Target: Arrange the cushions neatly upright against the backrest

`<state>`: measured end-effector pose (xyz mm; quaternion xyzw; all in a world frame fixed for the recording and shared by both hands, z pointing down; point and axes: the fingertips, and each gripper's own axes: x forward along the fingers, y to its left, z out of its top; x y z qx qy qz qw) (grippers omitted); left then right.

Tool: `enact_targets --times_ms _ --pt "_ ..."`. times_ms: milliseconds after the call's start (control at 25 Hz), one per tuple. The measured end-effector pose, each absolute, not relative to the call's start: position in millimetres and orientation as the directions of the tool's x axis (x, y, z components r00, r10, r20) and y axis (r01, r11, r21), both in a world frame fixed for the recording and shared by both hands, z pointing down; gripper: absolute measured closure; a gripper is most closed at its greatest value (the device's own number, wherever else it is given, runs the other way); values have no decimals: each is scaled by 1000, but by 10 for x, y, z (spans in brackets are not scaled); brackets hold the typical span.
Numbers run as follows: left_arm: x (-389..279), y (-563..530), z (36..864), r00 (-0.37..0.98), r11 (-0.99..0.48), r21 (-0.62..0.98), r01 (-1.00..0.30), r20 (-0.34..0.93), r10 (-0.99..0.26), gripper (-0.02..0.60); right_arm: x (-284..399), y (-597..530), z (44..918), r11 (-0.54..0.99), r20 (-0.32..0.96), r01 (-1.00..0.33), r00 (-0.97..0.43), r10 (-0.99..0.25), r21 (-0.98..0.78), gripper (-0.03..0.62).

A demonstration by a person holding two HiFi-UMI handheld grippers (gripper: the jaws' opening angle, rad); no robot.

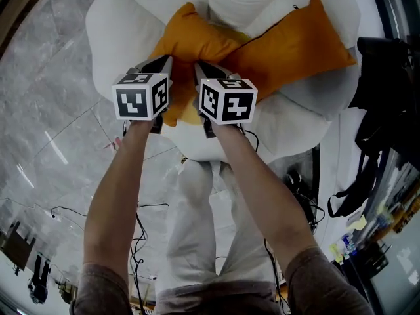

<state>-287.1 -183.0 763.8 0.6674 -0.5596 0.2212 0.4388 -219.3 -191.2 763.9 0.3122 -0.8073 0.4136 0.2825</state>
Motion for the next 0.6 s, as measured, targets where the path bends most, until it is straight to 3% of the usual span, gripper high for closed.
enact_targets --times_ms 600 --pt "-2550 -2905 6026 295 -83 333 -939 658 -693 575 -1876 -3016 6015 560 611 -734 -657 -442 -384 571"
